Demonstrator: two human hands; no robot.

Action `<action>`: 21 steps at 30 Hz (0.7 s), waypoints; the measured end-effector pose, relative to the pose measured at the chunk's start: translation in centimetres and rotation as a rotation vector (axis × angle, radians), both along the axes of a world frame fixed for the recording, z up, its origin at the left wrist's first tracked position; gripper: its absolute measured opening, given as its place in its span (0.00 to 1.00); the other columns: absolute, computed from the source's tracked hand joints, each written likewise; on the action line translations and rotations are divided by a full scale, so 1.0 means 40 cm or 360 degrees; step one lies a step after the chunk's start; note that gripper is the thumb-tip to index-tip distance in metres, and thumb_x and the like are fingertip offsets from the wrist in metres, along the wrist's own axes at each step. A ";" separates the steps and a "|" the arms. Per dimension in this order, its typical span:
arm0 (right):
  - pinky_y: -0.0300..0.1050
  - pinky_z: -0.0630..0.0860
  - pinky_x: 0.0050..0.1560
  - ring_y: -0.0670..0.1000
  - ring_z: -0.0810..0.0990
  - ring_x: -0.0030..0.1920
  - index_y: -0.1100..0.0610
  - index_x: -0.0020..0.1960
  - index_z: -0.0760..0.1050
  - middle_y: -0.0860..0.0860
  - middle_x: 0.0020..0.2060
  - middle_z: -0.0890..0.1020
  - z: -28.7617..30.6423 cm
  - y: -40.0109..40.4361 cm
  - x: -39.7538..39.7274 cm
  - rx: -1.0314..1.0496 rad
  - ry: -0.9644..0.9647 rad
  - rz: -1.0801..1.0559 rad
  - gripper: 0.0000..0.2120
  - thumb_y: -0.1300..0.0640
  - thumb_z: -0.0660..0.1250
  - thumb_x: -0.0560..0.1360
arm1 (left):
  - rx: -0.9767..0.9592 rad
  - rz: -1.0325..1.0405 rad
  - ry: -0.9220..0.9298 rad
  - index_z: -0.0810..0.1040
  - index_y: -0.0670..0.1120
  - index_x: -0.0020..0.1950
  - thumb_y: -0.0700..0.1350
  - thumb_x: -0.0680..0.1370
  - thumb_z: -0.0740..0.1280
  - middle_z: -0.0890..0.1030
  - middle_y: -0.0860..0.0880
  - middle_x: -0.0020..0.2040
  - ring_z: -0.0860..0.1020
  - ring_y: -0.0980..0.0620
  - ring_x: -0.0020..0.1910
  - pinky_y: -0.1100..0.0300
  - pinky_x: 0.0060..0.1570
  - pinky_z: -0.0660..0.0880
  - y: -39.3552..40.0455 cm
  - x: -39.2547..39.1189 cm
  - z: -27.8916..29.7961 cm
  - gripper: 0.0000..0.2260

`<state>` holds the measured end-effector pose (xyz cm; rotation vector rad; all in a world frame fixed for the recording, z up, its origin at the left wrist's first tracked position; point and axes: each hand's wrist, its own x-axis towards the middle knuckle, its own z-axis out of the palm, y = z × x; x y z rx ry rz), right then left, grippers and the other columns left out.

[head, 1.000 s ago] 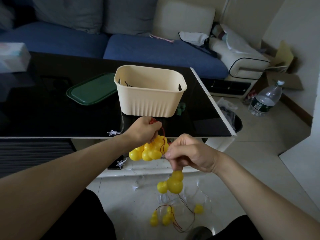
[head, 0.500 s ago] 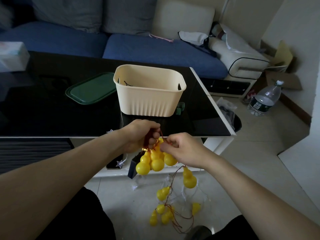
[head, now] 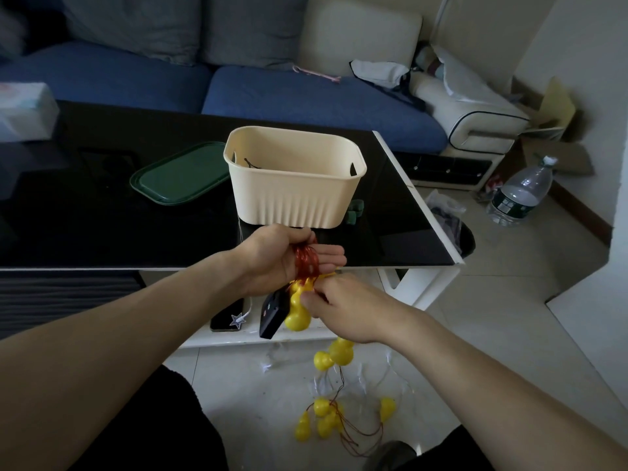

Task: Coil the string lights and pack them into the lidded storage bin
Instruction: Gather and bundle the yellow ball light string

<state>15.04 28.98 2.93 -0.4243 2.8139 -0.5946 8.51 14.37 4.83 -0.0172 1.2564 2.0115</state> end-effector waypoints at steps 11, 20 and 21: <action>0.38 0.76 0.31 0.48 0.83 0.28 0.59 0.38 0.83 0.51 0.28 0.84 0.030 0.043 -0.002 -0.0449 -0.0173 -0.0298 0.14 0.49 0.76 0.74 | -0.0502 -0.0471 0.0489 0.77 0.38 0.42 0.43 0.82 0.61 0.79 0.41 0.40 0.78 0.48 0.40 0.55 0.45 0.74 0.023 0.031 -0.035 0.12; 0.46 0.79 0.39 0.49 0.83 0.38 0.55 0.49 0.79 0.50 0.37 0.83 0.046 0.083 -0.011 -0.0823 -0.0253 -0.0255 0.18 0.54 0.83 0.64 | -0.0783 -0.0715 0.0682 0.78 0.37 0.46 0.57 0.82 0.59 0.73 0.41 0.34 0.68 0.50 0.29 0.60 0.30 0.65 0.015 0.035 -0.016 0.23; 0.45 0.77 0.36 0.47 0.81 0.34 0.55 0.46 0.79 0.48 0.33 0.82 0.048 0.090 -0.013 -0.0775 -0.0246 -0.0267 0.17 0.52 0.83 0.65 | -0.0801 -0.0716 0.0700 0.77 0.38 0.44 0.55 0.82 0.60 0.71 0.42 0.31 0.65 0.50 0.27 0.60 0.29 0.62 0.016 0.036 -0.013 0.21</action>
